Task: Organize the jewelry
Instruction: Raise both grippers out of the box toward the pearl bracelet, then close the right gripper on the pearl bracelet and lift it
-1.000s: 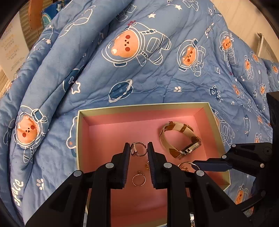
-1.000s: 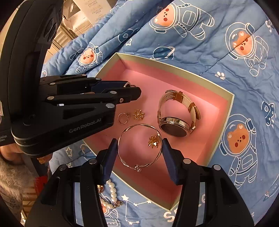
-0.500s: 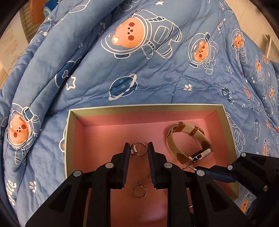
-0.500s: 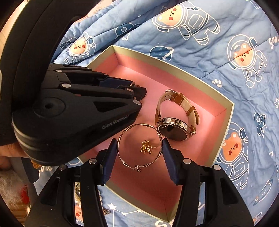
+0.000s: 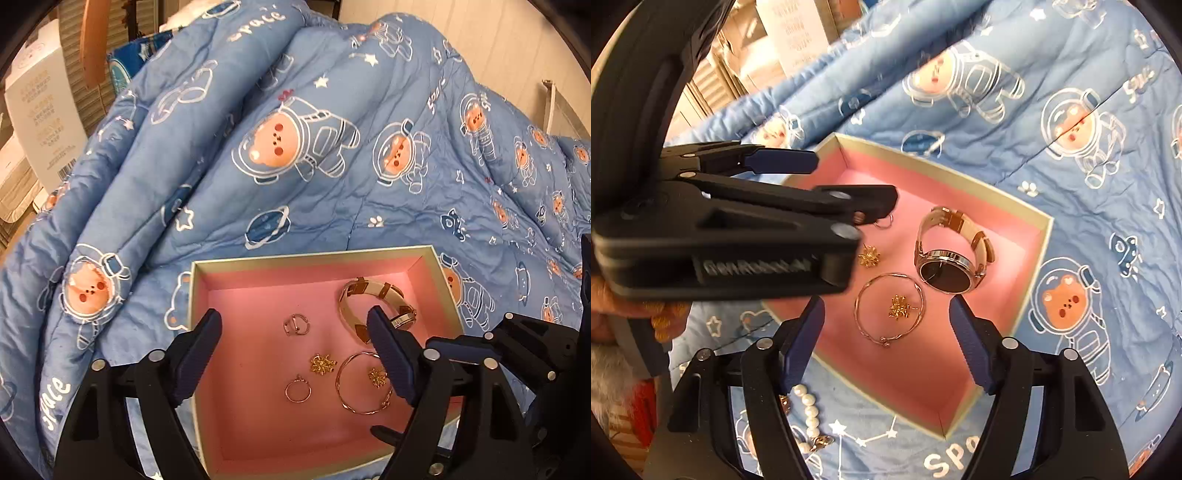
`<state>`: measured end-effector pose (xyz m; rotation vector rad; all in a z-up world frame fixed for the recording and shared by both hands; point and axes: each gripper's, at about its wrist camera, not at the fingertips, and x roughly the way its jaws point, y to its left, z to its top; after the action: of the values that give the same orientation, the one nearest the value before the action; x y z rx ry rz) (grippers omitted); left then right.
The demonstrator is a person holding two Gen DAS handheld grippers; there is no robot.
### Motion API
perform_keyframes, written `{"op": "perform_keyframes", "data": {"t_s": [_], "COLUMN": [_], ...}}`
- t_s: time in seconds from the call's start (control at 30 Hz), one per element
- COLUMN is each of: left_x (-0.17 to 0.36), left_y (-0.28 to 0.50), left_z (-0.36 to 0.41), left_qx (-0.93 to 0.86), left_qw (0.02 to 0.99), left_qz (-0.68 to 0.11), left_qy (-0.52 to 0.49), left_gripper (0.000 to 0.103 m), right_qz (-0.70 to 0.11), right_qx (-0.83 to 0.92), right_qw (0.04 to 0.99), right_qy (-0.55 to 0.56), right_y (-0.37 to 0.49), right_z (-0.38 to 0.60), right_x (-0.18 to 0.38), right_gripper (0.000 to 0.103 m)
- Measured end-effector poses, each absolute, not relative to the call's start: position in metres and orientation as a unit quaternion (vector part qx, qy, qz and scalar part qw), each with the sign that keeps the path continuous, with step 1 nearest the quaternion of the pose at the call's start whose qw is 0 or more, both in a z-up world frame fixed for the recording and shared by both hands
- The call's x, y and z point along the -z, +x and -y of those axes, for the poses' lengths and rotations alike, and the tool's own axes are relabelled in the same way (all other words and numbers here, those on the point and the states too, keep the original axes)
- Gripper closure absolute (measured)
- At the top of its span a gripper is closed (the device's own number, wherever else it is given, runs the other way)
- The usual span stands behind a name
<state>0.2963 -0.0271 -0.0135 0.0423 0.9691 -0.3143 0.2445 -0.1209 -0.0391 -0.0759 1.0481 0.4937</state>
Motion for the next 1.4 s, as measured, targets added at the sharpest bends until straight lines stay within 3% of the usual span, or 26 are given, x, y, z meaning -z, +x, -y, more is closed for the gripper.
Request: {"op": "perform_keyframes", "data": {"t_s": [0.07,0.47,0.87,1.4], "left_x": [0.005,0.032,0.06,0.069], "left_y": [0.286,0.184,0.107,0.082], "left_z": [0.018,-0.059,-0.06,-0.03], "left_qx": [0.138,0.12,0.07,0.075], "left_qw": [0.883,0.88,0.897,0.903], "left_qz": [-0.448,-0.433,-0.428,-0.42], "left_qy": [0.007,-0.155,-0.082,-0.047], "left_gripper": [0.007,0.007,0.007,0.007], "right_qz": [-0.47,-0.427,-0.424,-0.478], "right_qx": [-0.234,-0.239,-0.293,-0.262], "right_qw": [0.851,0.872,0.853,0.837], "right_qy": [-0.029,-0.009,-0.08,-0.052], "right_y": [0.234,0.175,0.114,0.144], "right_z": [0.128,0.162,0.141,0.125], "right_x": [0.027,0.029,0.063,0.084], "right_gripper": [0.024,0.023,0.024,0.068]}}
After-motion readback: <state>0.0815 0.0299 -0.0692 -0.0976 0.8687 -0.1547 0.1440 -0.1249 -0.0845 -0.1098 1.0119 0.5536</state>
